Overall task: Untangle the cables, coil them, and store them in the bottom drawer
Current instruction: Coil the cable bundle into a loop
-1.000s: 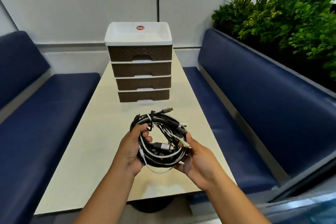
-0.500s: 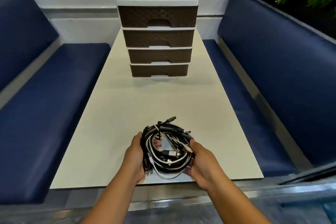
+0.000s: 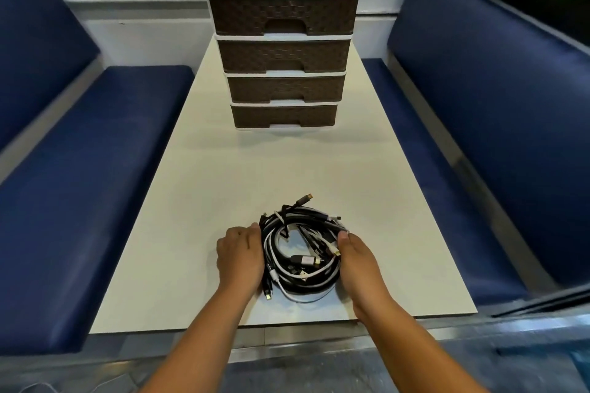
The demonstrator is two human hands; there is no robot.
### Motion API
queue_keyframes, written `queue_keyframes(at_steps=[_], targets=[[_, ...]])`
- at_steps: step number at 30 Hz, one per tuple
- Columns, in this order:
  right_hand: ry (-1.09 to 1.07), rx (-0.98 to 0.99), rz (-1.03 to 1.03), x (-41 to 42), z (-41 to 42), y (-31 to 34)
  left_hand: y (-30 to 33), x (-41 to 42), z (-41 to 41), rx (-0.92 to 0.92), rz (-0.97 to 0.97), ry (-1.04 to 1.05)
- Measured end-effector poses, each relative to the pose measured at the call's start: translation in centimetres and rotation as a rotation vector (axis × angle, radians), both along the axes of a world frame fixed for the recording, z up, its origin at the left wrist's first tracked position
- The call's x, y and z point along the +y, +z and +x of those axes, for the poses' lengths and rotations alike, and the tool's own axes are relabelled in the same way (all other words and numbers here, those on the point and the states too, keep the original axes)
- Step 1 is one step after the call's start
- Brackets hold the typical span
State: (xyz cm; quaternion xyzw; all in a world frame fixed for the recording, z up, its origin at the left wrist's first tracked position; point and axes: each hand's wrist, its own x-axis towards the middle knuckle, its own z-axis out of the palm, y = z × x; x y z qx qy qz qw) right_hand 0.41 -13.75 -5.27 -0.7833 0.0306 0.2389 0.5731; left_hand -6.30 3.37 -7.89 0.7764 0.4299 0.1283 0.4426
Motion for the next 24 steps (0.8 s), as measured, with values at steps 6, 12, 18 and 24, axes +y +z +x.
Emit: queue_keyframes(at_steps=[6, 12, 18, 24], targets=[[0.075, -0.126, -0.172, -0.3, 0.8, -1.3, 0.1, -0.7, 0.1, 0.097, 0.211, -0.063], [0.106, -0.219, -0.114, -1.1, 0.8, -0.4, -0.9, 0.5, -0.1, 0.051, 0.189, -0.034], [0.006, -0.32, 0.065, -2.2, -0.8, 0.9, 1.6, -3.2, -1.8, -0.239, 0.045, -0.058], [0.139, -0.309, 0.069, -0.7, -2.7, -0.2, 0.2, -4.9, -1.5, -0.222, 0.041, -0.129]])
